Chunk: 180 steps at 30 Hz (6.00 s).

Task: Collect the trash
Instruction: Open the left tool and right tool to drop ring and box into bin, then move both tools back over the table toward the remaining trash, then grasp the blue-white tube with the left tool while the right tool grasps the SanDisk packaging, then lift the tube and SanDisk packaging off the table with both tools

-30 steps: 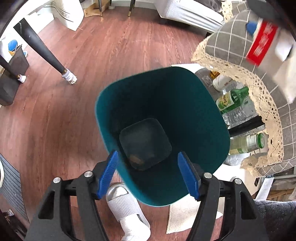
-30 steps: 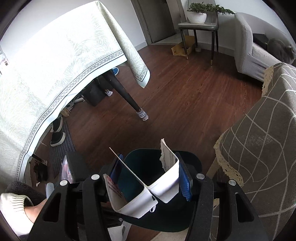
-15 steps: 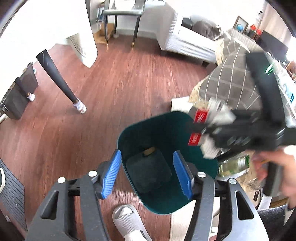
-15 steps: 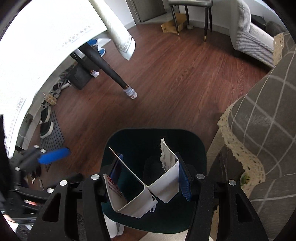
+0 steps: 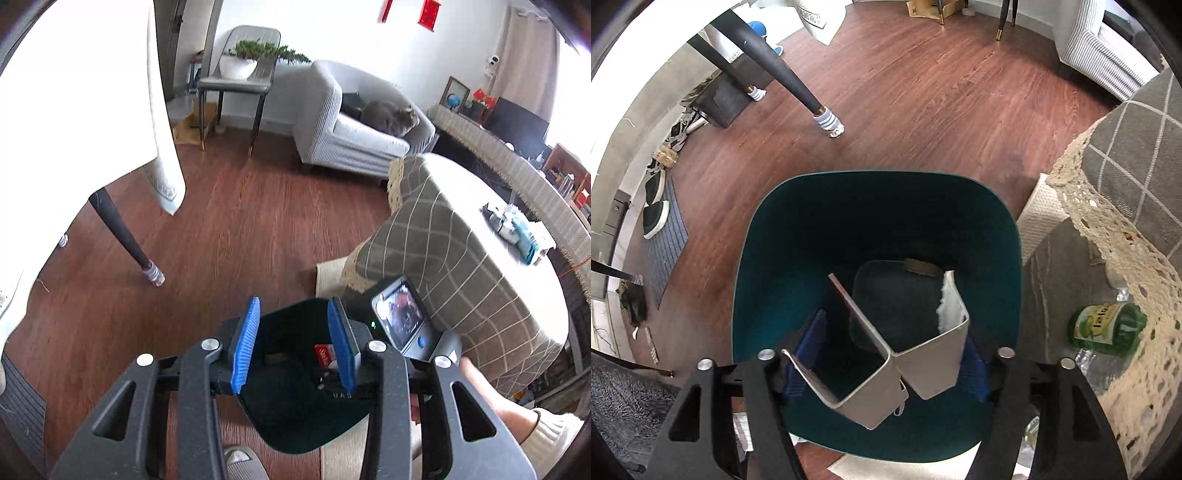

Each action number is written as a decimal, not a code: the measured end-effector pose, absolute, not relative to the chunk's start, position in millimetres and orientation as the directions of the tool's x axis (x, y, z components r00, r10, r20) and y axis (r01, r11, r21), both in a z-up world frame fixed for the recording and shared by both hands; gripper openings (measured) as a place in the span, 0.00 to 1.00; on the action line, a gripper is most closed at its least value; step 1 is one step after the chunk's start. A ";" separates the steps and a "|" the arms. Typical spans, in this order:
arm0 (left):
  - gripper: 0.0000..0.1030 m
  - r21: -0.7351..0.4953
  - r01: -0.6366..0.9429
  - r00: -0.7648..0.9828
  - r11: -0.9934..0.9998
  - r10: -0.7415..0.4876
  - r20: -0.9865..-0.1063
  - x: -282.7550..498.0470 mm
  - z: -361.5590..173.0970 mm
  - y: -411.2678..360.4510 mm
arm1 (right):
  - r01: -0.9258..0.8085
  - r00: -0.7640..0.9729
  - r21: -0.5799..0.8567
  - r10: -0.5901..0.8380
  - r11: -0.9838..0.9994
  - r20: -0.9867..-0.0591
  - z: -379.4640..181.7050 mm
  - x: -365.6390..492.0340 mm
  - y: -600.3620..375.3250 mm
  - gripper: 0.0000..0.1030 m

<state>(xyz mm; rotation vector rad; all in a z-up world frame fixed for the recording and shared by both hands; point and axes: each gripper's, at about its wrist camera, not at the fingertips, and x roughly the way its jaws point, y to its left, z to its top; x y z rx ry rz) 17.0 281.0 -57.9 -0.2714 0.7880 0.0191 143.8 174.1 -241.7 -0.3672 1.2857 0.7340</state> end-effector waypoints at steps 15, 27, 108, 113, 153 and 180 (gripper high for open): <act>0.39 -0.254 -0.128 0.785 0.959 -0.058 -0.616 9.9 -6.6 281.1 | -0.736 0.096 0.209 0.405 0.644 -0.909 -207.3 125.4 159.0 0.77; 0.41 -0.243 -0.146 0.818 0.959 -0.021 -0.575 9.7 20.8 271.4 | -0.815 0.211 0.194 0.591 0.546 -0.779 -113.8 97.6 149.5 0.77; 0.15 -0.364 0.136 0.722 0.921 -0.344 -0.601 148.0 -18.1 -36.7 | -0.216 0.727 0.296 0.356 0.930 -0.588 -35.8 173.8 -291.4 0.48; 0.14 -0.353 0.195 0.736 0.915 -0.374 -0.564 138.3 -9.1 -39.7 | -0.193 0.725 0.347 0.372 0.918 -0.580 -37.2 183.8 -293.8 0.47; 0.14 -0.325 0.235 0.728 0.916 -0.387 -0.566 143.5 -4.4 -1.5 | -0.136 0.742 0.353 0.332 0.926 -0.583 -40.2 249.6 -268.6 0.09; 0.14 -0.304 0.247 0.749 0.920 -0.380 -0.543 86.5 11.6 11.1 | -0.254 0.806 0.238 0.341 0.937 -0.484 12.6 165.1 -245.4 0.00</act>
